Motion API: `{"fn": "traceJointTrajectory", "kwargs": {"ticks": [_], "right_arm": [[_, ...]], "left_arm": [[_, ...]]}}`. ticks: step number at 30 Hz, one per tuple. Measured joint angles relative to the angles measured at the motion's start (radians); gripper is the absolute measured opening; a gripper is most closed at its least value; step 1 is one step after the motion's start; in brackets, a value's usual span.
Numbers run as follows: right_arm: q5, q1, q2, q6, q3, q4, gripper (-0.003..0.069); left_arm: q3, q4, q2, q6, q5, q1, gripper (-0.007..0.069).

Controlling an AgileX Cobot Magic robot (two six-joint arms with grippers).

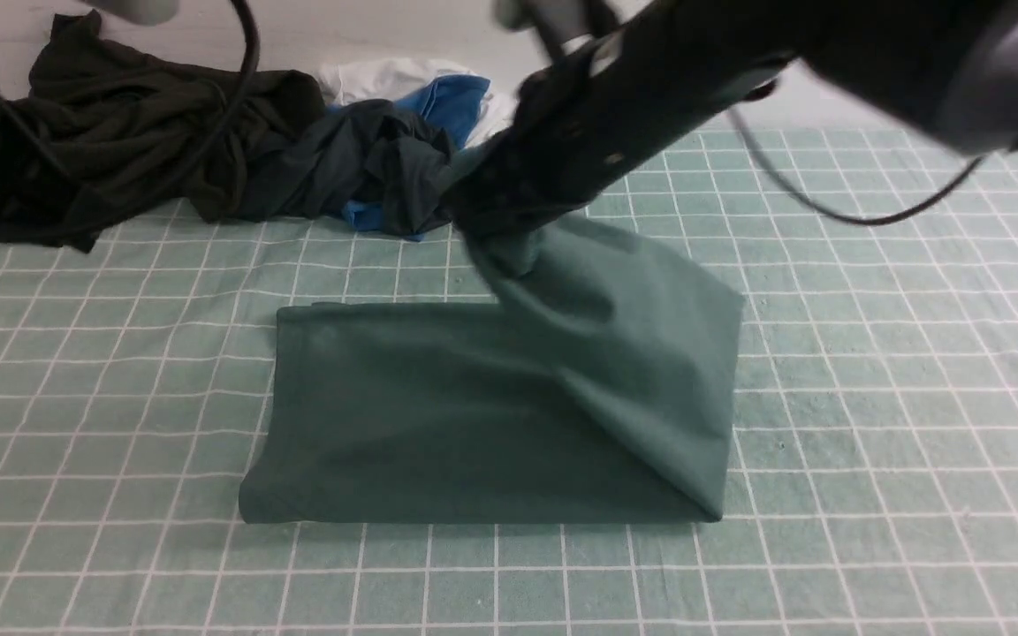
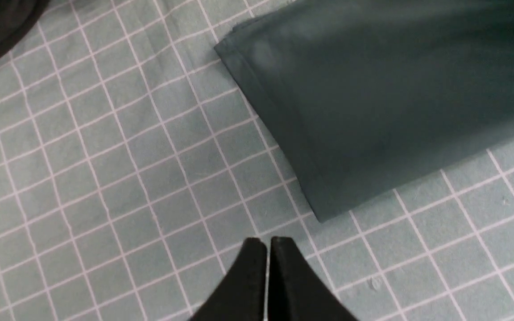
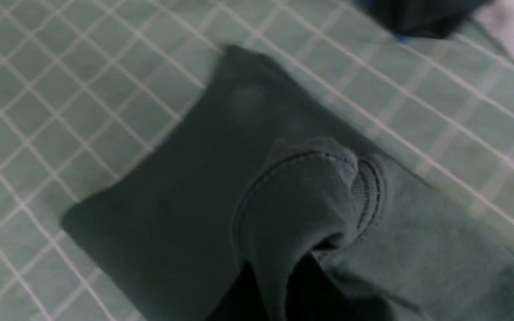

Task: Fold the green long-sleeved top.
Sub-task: Use the right arm to drag the right edge of the fabric to the left and folds it over the left edge

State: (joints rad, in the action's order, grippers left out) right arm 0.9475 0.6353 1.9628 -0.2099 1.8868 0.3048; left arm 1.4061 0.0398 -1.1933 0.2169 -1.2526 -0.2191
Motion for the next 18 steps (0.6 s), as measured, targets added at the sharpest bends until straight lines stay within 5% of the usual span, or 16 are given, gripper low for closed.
{"fn": "traceJointTrajectory", "kwargs": {"ticks": [8,15,18], "right_arm": [[-0.121,0.159,0.309,0.0,0.184,0.08,0.0041],[0.087,0.15,0.375,0.0,0.334,0.089,0.0326],[0.234,0.129,0.349,0.0,0.415,0.079,0.0379]], "left_arm": [[-0.222,0.028,0.227,-0.034,-0.003,0.0,-0.0003],[-0.514,0.184,0.52,-0.2,-0.002,0.0,-0.0003],[-0.609,0.215,0.638,-0.271,0.028,0.0,-0.0003]]}}
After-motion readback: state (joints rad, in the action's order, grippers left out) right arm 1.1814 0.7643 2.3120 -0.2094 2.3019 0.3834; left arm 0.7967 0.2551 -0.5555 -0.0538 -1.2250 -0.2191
